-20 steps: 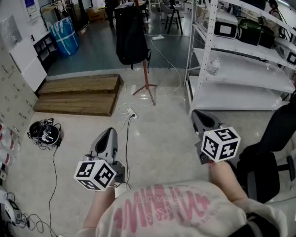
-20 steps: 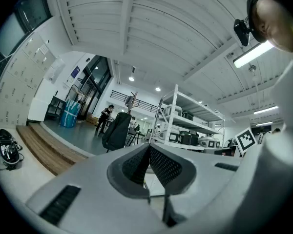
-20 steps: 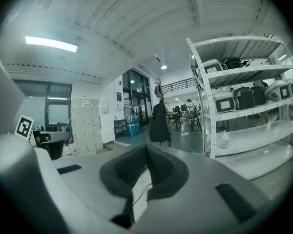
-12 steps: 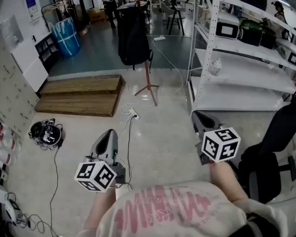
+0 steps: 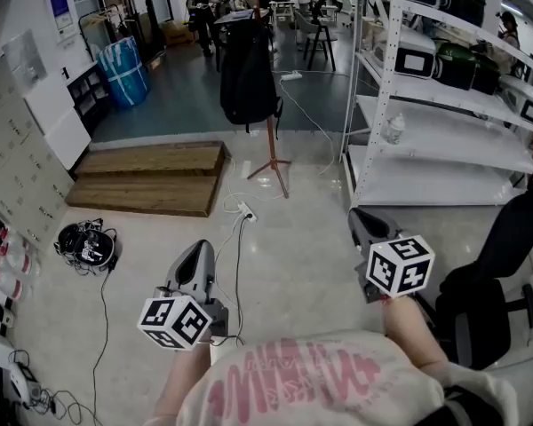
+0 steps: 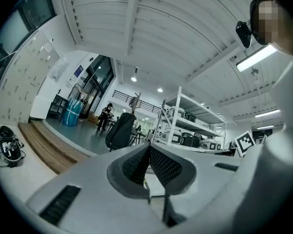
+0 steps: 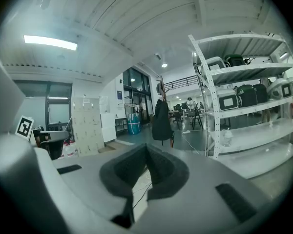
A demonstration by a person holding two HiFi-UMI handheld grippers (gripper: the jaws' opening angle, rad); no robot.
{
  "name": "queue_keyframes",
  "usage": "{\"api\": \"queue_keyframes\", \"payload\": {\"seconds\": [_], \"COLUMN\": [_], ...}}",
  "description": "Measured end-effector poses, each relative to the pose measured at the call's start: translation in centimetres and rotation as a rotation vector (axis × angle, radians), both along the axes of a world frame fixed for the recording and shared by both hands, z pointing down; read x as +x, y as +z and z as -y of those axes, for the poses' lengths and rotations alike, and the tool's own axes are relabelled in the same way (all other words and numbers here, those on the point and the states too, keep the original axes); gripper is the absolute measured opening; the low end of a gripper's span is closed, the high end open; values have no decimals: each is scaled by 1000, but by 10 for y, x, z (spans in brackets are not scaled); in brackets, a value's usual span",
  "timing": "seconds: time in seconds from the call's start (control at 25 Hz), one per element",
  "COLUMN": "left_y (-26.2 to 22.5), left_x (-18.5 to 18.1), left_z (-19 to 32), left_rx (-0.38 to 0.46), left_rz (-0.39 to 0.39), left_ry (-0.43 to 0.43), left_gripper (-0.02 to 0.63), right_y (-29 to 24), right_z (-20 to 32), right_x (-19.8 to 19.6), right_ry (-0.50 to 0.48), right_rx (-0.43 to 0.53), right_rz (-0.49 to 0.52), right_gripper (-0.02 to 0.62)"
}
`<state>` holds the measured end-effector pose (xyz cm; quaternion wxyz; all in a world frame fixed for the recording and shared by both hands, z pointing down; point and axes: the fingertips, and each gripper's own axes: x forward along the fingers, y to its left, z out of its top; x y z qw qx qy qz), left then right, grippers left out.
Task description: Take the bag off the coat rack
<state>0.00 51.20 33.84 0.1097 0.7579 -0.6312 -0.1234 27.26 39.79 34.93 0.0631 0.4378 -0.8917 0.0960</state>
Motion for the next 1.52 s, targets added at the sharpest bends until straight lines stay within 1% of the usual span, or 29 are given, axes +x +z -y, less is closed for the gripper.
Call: {"api": "queue_keyframes", "payload": {"seconds": [0.2,0.32,0.44,0.56,0.68,0.88,1.0,1.16,1.32,1.44,1.52], "left_y": [23,42,53,59,69,76,72,52,40,38,36], "left_x": [-23,-39,-54,-65,-74,-87,-98,-113,-132,-145,-146], "left_z": [-8,-14,-17,-6,13,59,98,155,208,247,271], "left_rx": [-26,-63,-96,-103,-119,-136,-132,-106,-82,-66,-56], "left_rz": [-10,-19,-30,-29,-39,-46,-47,-24,-9,-21,-39], "left_ry": [-2,-27,-48,-60,-62,-66,-63,-58,-79,-97,-88], "left_gripper": [5,5,5,5,5,5,5,5,5,5,5], "right_y": [21,38,53,61,72,67,58,42,30,27,29], "right_z": [-2,-3,-1,14,33,89,133,193,251,288,311], "right_x": [-16,-28,-42,-56,-72,-96,-112,-127,-131,-134,-135], "right_ry": [11,4,-15,-27,-47,-83,-91,-99,-89,-90,-86], "right_rx": [-15,-53,-86,-89,-111,-146,-138,-81,-32,-11,-12], "right_rz": [12,20,-4,-32,-35,40,63,27,-10,-13,-17], "right_gripper": [6,6,6,6,6,6,6,6,6,6,6]}}
